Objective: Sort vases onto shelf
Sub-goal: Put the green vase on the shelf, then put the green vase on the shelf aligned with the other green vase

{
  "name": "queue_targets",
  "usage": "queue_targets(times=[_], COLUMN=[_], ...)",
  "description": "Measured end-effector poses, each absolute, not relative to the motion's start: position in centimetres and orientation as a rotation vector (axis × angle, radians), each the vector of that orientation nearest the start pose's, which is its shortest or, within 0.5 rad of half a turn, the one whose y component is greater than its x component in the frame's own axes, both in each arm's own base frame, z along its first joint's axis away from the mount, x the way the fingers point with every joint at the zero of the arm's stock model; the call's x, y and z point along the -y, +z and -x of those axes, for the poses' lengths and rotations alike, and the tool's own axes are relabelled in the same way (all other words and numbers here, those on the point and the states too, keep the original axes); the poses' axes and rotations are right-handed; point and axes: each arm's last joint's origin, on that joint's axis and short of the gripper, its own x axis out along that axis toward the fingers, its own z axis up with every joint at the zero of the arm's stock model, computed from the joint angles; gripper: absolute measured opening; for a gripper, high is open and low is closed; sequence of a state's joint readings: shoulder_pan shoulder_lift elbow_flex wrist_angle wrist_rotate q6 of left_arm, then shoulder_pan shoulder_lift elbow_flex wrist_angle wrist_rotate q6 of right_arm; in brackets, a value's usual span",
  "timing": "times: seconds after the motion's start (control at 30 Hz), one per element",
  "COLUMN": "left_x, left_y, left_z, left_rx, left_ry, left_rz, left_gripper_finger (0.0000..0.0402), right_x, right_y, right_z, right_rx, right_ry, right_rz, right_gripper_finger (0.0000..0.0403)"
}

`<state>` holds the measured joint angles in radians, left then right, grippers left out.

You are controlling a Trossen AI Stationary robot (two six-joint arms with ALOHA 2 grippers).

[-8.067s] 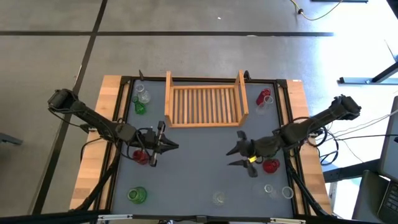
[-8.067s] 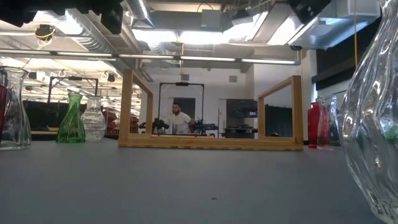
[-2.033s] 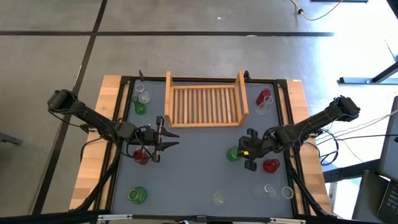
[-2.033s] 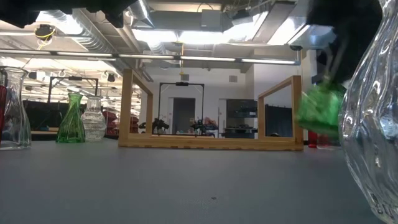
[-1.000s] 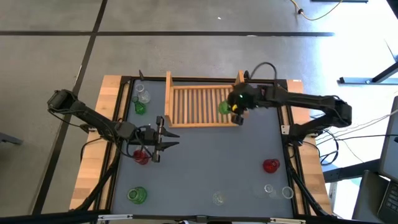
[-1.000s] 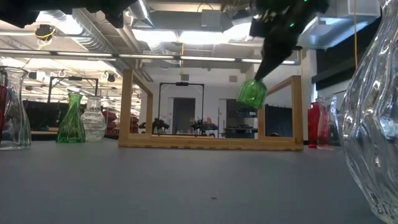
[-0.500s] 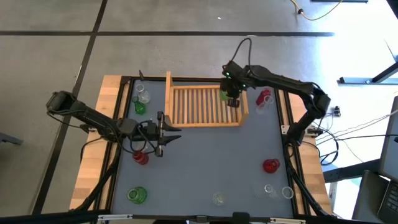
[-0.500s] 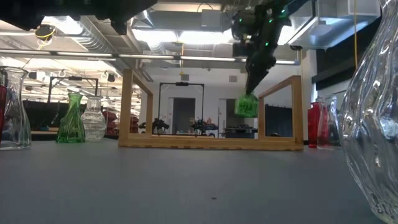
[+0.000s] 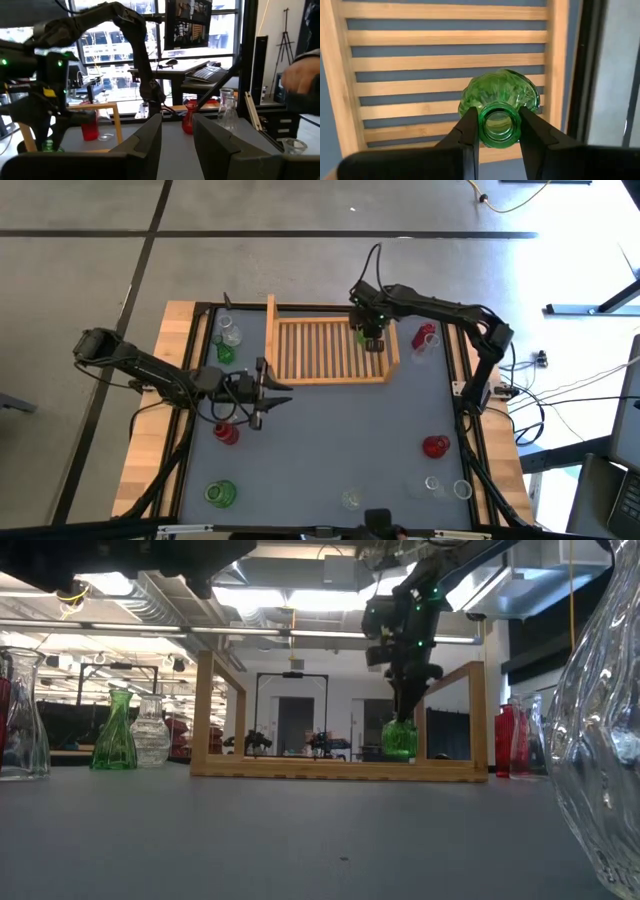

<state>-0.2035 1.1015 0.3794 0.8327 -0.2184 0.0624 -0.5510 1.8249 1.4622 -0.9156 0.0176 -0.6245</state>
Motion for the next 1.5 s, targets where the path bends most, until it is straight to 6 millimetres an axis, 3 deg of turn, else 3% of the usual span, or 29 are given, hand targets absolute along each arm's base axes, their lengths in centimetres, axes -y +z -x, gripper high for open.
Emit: queue_targets(times=[0.37,0.97,1.33,1.5], left_x=[3.8,3.8,3.8,3.8], left_y=[23.4,23.4,23.4,23.4], left_z=[-21.6,-21.6,-21.6,-21.6], left_rx=[0.117,0.117,0.118,0.117], left_ry=[0.025,0.025,0.020,0.020], left_rz=[-0.038,-0.037,-0.037,-0.037], left_gripper_finger=[0.0103,0.0103,0.0103,0.0103], right_x=[19.8,20.0,20.2,20.2], right_y=[21.4,21.3,21.2,22.0], right_z=[-31.7,-31.8,-31.9,-31.7], right_rx=[-1.400,-1.429,-1.434,-1.434], right_ry=[-0.093,-0.156,-0.183,-0.207], right_rz=[0.205,0.254,0.273,0.290], right_gripper_finger=[0.0076,0.0077,0.0167,0.0185])
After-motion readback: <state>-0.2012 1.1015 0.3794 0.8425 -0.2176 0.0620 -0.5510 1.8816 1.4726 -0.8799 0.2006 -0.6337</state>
